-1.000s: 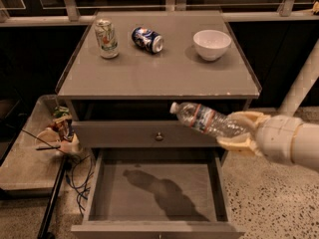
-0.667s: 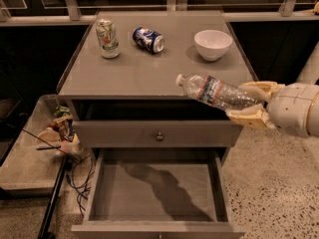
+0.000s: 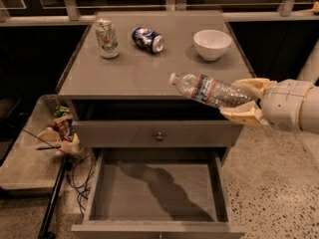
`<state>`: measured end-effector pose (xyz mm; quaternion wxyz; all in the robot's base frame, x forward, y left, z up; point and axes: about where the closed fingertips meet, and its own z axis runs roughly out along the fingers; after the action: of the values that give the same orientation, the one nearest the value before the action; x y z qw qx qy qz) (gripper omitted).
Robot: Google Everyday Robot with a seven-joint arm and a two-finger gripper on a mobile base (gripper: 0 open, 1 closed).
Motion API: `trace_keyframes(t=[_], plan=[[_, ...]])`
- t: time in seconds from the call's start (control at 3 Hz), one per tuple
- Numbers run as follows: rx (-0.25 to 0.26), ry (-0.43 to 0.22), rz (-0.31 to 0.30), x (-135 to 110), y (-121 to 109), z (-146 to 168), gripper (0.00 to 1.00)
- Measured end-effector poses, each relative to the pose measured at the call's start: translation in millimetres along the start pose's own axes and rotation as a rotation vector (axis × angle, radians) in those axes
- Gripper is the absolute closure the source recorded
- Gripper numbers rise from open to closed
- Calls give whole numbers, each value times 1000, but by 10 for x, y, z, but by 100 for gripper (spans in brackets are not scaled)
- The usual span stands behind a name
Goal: Pick water bottle from middle drawer and place on counter
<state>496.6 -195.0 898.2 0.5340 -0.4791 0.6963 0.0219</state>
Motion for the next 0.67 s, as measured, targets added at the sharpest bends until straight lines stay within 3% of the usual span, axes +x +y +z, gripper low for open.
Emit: trace_keyframes(t=[0.33, 0.67], plan=[[-63, -50, -57, -191, -46, 318, 100], [-121, -60, -90, -278, -251, 850, 100]])
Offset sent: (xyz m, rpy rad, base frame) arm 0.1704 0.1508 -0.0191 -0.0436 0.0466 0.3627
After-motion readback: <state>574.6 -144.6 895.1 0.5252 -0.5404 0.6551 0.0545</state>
